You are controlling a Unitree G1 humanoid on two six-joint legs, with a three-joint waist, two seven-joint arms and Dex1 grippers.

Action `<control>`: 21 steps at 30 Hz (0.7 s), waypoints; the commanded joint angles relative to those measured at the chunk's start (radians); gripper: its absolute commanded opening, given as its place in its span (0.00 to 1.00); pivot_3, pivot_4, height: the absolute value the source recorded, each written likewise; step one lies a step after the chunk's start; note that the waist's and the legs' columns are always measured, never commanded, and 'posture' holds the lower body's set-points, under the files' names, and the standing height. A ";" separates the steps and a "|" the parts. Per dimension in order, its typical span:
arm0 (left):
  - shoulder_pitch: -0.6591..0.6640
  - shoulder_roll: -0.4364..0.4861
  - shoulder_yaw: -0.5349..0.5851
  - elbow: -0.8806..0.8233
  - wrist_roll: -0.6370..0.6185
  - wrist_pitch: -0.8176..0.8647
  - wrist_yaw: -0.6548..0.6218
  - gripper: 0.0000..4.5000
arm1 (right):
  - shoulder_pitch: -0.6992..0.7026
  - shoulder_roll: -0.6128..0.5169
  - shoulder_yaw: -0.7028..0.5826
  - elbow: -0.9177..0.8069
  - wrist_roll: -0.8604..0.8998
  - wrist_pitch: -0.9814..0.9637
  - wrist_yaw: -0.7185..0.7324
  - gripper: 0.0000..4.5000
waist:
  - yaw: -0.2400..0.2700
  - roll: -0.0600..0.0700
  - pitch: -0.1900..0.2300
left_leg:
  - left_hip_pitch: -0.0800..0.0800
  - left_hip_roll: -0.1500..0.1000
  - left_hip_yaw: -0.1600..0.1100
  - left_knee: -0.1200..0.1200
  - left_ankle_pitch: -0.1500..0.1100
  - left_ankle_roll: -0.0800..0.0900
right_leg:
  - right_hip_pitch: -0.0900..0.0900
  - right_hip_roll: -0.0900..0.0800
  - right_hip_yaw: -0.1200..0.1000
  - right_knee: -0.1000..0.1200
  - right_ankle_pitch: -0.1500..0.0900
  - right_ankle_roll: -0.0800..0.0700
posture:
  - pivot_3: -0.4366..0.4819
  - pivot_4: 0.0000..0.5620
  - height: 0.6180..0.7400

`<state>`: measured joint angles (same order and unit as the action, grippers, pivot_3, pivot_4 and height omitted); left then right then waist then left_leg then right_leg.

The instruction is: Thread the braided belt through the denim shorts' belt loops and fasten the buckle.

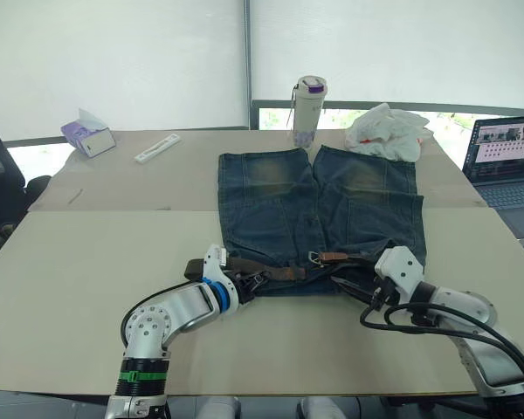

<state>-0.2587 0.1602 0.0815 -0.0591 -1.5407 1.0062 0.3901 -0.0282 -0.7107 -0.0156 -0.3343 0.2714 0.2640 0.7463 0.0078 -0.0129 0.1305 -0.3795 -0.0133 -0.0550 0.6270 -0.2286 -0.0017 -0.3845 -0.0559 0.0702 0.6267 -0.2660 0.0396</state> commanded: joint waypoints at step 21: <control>-0.089 -0.057 -0.056 0.117 0.387 0.024 -0.322 0.00 | -0.212 0.256 0.001 -0.119 0.208 0.830 -0.253 0.70 | 0.005 0.002 -0.004 | 0.000 -0.005 -0.003 0.000 0.000 -0.001 | 0.002 -0.005 -0.001 0.000 -0.001 0.003 | 0.48 0.27 1.00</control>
<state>-0.3468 0.1109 0.0403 0.0303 -1.1851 1.0144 0.0817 -0.2264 -0.4692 0.0205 -0.4167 0.4472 1.0419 0.5200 0.0123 -0.0109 0.1265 -0.3789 -0.0187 -0.0577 0.6275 -0.2281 -0.0024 -0.3821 -0.0604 0.0687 0.6269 -0.2674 0.0428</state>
